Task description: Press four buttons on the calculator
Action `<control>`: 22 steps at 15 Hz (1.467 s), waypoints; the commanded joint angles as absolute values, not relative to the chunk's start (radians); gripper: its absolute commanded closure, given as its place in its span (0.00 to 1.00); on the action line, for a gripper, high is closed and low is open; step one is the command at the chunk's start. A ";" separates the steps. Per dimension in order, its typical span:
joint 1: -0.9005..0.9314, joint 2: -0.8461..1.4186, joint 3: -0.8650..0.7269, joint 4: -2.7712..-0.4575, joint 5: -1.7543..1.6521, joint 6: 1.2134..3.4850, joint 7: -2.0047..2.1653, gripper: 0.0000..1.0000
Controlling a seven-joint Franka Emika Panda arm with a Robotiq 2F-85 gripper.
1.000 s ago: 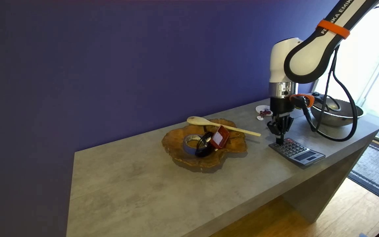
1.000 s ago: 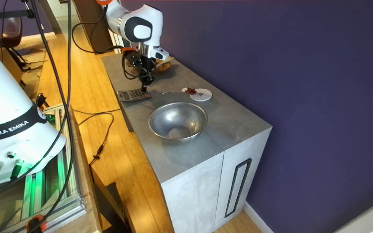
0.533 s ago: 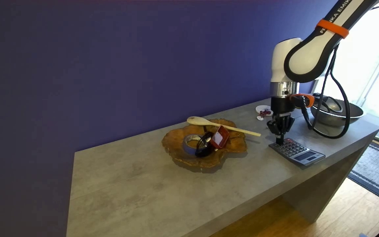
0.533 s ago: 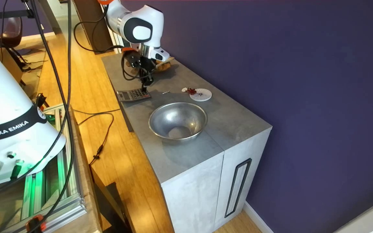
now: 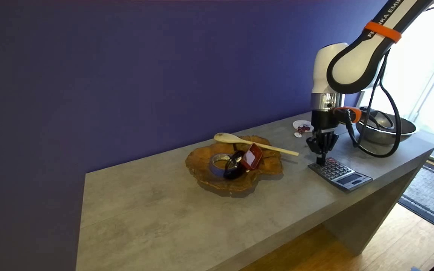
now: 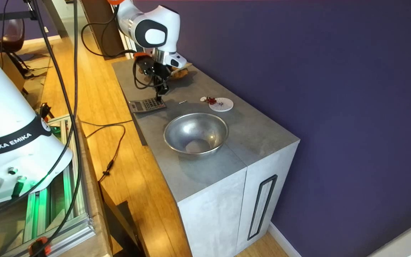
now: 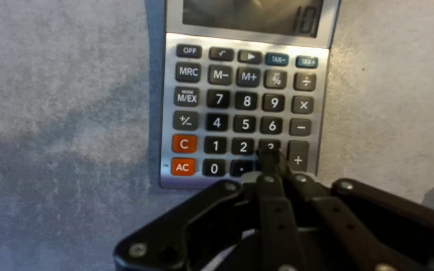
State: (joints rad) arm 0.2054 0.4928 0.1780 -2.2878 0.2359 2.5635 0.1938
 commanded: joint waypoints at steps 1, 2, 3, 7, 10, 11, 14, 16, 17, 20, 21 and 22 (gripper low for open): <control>0.196 0.439 0.185 -2.358 0.246 2.610 0.187 1.00; 0.193 0.427 0.189 -2.371 0.249 2.621 0.183 1.00; 0.193 0.415 0.190 -2.384 0.253 2.634 0.186 1.00; 0.187 0.350 0.204 -2.446 0.263 2.673 0.181 0.60; 0.184 0.282 0.216 -2.500 0.273 2.692 0.178 0.40; 0.187 0.257 0.216 -2.518 0.271 2.689 0.184 0.32; 0.191 0.174 0.225 -2.572 0.281 2.672 0.190 0.12; 0.197 0.115 0.233 -2.606 0.291 2.655 0.192 0.01; 0.204 0.082 0.234 -2.624 0.286 2.652 0.201 0.00; 0.219 -0.009 0.231 -2.663 0.250 2.599 0.238 0.00; 0.224 -0.042 0.233 -2.675 0.243 2.581 0.254 0.00; 0.228 -0.074 0.236 -2.684 0.244 2.556 0.259 0.00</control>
